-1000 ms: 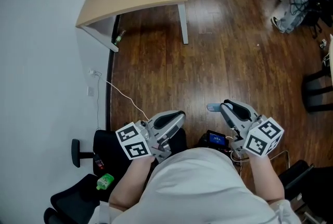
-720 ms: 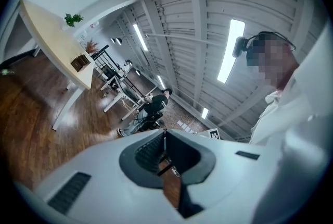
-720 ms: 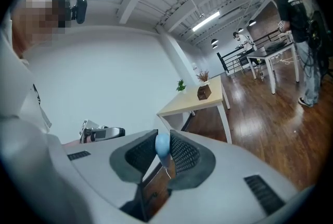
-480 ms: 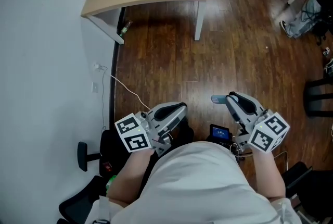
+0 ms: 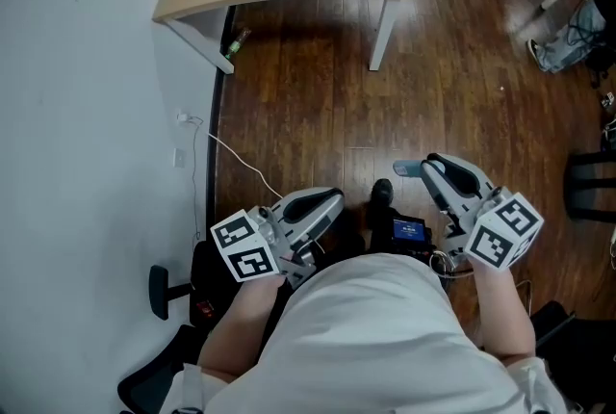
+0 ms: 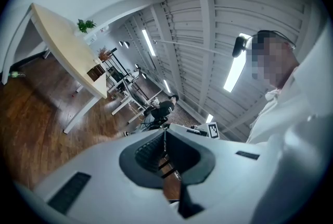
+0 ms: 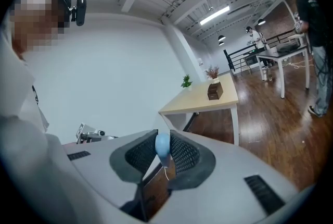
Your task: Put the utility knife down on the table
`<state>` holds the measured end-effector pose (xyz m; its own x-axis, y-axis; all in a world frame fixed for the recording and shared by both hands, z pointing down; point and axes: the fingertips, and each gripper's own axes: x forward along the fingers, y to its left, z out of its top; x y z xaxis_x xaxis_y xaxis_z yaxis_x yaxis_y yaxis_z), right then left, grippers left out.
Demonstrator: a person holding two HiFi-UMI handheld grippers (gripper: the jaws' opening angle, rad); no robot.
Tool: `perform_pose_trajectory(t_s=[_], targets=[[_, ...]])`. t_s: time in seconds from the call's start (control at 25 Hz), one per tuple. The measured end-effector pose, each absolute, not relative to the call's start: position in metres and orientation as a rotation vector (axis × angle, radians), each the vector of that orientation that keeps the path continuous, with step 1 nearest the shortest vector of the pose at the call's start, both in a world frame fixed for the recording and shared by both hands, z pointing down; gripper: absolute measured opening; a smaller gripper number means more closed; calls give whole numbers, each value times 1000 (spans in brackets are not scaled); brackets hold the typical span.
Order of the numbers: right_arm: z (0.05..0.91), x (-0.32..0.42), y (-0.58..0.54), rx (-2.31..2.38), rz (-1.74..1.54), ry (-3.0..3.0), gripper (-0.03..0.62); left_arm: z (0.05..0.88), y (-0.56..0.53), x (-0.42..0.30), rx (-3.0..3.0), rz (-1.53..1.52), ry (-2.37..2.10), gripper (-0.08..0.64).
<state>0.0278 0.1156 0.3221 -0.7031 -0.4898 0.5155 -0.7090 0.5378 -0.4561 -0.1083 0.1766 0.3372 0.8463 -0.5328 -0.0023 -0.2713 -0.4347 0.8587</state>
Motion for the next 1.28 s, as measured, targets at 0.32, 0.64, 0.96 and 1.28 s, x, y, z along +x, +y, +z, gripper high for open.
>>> perform_pose_trajectory(t_s=[0.32,0.64,0.96,1.28], targets=[[343,13,55,898,966,-2478,72,347,124,-117,2035,-342,-660,5],[368,6,-39,780,1004,-2493,72,361,36,-116,1996,-347,-751,5],[385,24,-140,721,1035,-2500,72,372,-65,-87,1965,-346,-773,5],[378,26,-141,746,1001,-2537,72,364,-69,-86,1995,-373,-771,5]])
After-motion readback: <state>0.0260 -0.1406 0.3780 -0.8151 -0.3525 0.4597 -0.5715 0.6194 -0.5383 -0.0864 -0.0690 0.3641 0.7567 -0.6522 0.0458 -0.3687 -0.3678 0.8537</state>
